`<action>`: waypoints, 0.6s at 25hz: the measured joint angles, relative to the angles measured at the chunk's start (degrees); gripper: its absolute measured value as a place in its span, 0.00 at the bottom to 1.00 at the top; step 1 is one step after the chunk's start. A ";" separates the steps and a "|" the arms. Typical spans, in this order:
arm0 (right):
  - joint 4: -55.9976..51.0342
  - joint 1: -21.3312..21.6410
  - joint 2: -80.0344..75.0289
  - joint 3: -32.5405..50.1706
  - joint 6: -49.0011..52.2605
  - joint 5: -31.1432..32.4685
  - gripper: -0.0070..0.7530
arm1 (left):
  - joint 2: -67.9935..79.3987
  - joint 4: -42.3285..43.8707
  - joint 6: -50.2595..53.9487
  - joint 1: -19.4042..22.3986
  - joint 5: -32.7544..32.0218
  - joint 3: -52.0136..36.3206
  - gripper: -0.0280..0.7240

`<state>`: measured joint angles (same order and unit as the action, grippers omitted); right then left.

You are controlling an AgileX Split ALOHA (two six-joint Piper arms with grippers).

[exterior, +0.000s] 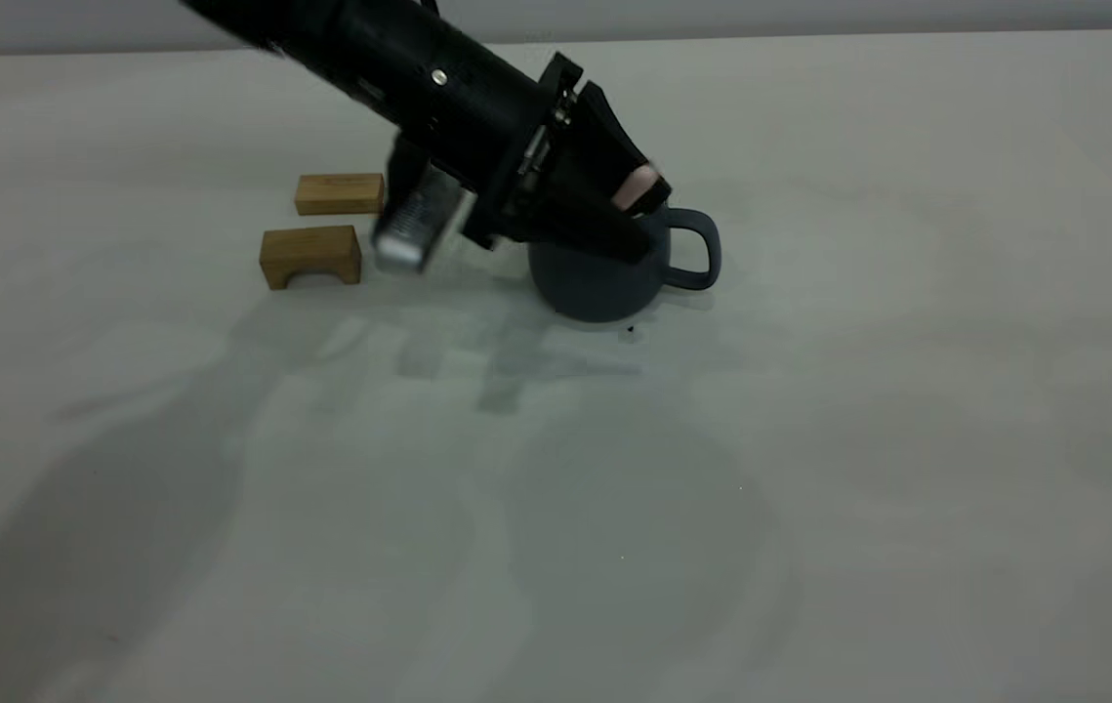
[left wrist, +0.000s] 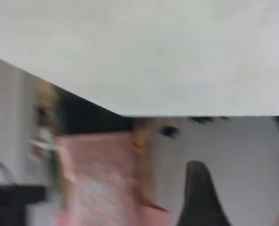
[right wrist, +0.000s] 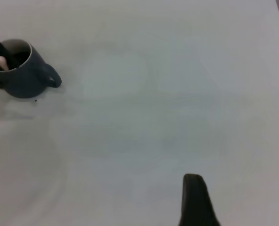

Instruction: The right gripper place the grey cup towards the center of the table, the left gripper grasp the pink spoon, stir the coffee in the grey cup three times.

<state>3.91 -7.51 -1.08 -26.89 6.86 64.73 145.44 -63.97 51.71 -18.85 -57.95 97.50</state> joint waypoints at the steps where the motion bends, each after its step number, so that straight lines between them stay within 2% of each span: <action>1: 0.00 0.00 0.00 0.00 0.00 0.00 0.70 | -1.35 3.71 -0.25 0.00 -1.03 0.00 0.81; 5: 0.00 0.00 0.00 0.00 0.00 0.00 0.70 | -6.66 18.57 -0.49 0.00 -4.61 0.00 0.81; 10: 0.00 0.00 0.00 0.00 0.00 0.00 0.70 | -13.15 36.28 -0.49 -0.23 -8.56 0.00 0.74; 15: 0.00 0.00 0.00 0.00 0.00 0.00 0.70 | -20.59 50.67 -0.49 -0.84 -8.96 0.00 0.68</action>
<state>3.91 -7.51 -1.08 -26.89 6.86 64.73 124.85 -13.30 51.23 -19.68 -66.91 97.50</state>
